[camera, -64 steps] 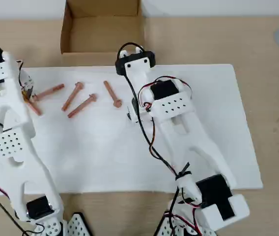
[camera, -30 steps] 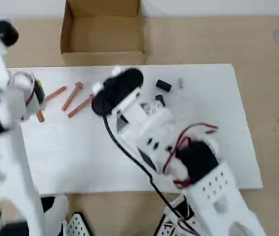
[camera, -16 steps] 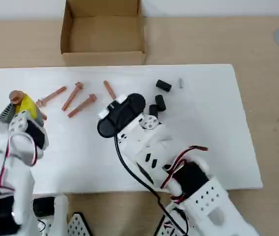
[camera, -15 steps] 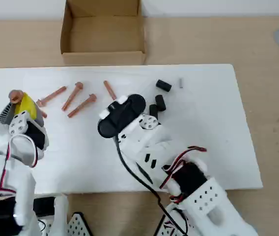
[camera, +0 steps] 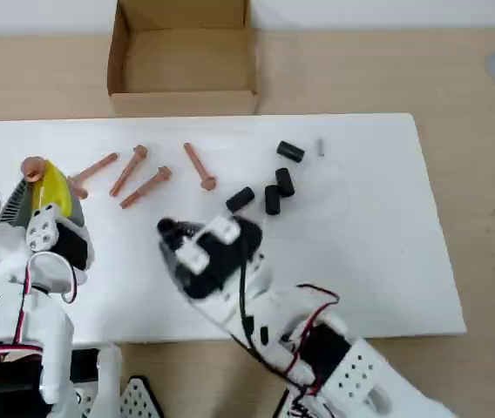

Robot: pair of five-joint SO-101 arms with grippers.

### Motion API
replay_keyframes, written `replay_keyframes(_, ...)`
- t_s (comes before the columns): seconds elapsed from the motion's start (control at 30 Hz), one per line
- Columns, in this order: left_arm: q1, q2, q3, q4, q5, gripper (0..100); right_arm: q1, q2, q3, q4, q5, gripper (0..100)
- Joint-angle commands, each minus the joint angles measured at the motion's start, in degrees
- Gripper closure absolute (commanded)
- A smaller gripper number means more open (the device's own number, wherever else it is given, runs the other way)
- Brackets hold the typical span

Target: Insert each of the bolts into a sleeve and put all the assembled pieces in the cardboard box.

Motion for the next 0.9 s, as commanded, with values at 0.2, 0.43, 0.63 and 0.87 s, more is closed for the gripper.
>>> replay_keyframes(0.2,21.5,-0.7,-6.1,5.0,0.1,99,-2.2,-18.9,10.6,-1.6,6.1,98.8)
replay_keyframes(0.43,23.4,-0.7,-13.5,11.3,0.1,99,-2.1,-26.0,10.2,5.0,6.0,98.8)
replay_keyframes(0.63,28.3,-0.6,-19.7,18.8,0.0,99,-2.1,-26.3,10.2,6.5,6.0,98.8)
replay_keyframes(0.87,29.5,-0.7,-17.1,21.4,-0.1,99,-2.2,-26.4,10.2,6.3,6.0,98.8)
